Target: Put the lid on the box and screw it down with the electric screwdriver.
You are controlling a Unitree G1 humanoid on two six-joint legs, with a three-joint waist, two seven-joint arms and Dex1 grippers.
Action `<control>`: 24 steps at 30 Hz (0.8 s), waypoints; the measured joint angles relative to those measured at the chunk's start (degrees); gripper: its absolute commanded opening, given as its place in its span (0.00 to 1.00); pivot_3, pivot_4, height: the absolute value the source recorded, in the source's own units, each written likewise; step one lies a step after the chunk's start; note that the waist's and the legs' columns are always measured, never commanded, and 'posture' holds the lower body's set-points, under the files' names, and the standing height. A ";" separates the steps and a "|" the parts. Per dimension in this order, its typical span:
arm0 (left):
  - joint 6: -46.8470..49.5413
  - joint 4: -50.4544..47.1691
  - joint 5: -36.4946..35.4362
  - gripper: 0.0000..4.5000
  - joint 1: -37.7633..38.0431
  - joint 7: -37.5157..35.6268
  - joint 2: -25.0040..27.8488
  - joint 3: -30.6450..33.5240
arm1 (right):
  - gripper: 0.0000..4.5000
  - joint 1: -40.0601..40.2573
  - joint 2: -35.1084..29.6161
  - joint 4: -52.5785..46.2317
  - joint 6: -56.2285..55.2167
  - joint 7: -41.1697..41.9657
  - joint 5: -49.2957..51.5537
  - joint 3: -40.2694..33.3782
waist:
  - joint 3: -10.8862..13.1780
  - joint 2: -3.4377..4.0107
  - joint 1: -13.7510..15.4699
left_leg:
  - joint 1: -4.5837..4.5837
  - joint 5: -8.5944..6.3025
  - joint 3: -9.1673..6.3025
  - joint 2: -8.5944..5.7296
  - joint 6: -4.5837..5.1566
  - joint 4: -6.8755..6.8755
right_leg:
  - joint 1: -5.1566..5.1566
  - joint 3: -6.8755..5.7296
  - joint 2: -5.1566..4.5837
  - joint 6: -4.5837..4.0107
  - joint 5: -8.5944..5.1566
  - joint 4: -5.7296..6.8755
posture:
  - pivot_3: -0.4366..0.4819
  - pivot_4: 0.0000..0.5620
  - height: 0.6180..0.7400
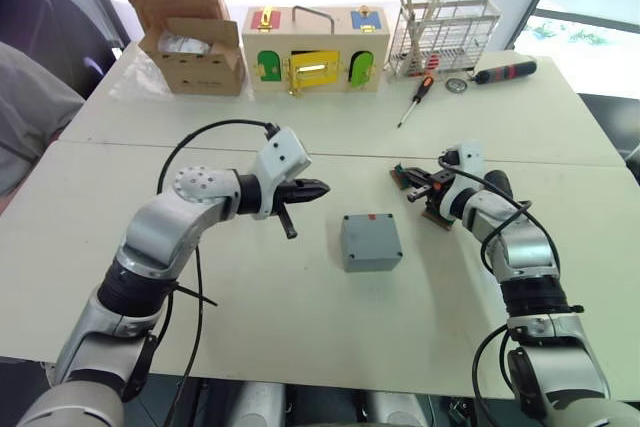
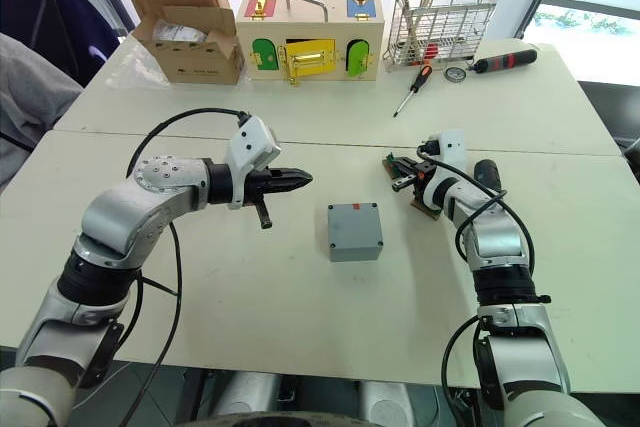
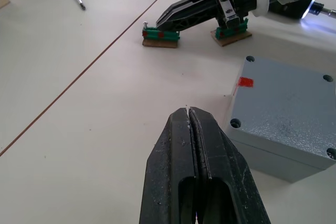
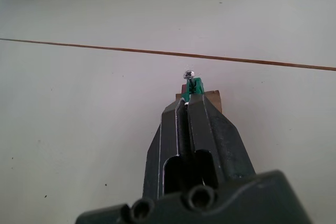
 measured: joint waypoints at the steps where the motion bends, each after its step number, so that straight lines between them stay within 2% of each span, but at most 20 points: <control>1: 0.00 0.00 0.00 0.00 0.00 0.01 0.00 -0.01 | 0.01 0.00 0.00 -0.25 0.30 -0.06 0.08 -0.11 | 0.00 0.00 0.00 | 0.00 0.00 0.00 0.00 0.00 0.00 | 0.00 0.00 0.00 0.00 0.00 0.00 | 0.48 0.27 1.00; 13: -0.40 0.01 0.31 0.00 0.01 -0.15 -0.01 -0.14 | 0.01 -0.49 -0.20 -8.31 5.60 -1.19 2.99 -3.40 | 0.01 0.02 0.08 | -0.01 0.00 0.00 0.00 0.00 0.00 | 0.00 0.00 0.00 0.00 0.00 0.00 | 0.48 0.27 1.00; 17: 0.07 -1.16 -1.16 0.00 0.58 -2.09 0.90 -0.04 | 0.01 1.94 -5.00 -20.48 10.10 2.77 9.14 -7.04 | 0.02 0.04 0.25 | -0.03 0.00 -0.02 -0.01 0.01 -0.01 | 0.03 0.00 -0.01 0.00 0.00 0.00 | 0.48 0.27 1.00; 19: 1.36 -3.85 -3.93 0.00 1.58 -4.95 3.03 0.06 | 0.01 6.22 -9.32 -28.56 13.83 7.35 13.73 -7.56 | 0.02 0.04 0.19 | -0.02 -0.02 -0.08 0.00 0.04 -0.03 | 0.05 0.00 -0.01 0.00 0.00 0.00 | 0.48 0.27 1.00; 24: 3.18 -8.94 -8.36 0.00 2.85 -10.56 7.78 -0.02 | 0.01 13.26 -15.86 -38.10 21.50 12.78 20.97 -7.69 | 0.02 0.04 0.16 | 0.01 -0.06 -0.05 0.00 0.11 0.02 | 0.07 0.03 -0.02 0.00 0.00 -0.04 | 0.48 0.27 1.00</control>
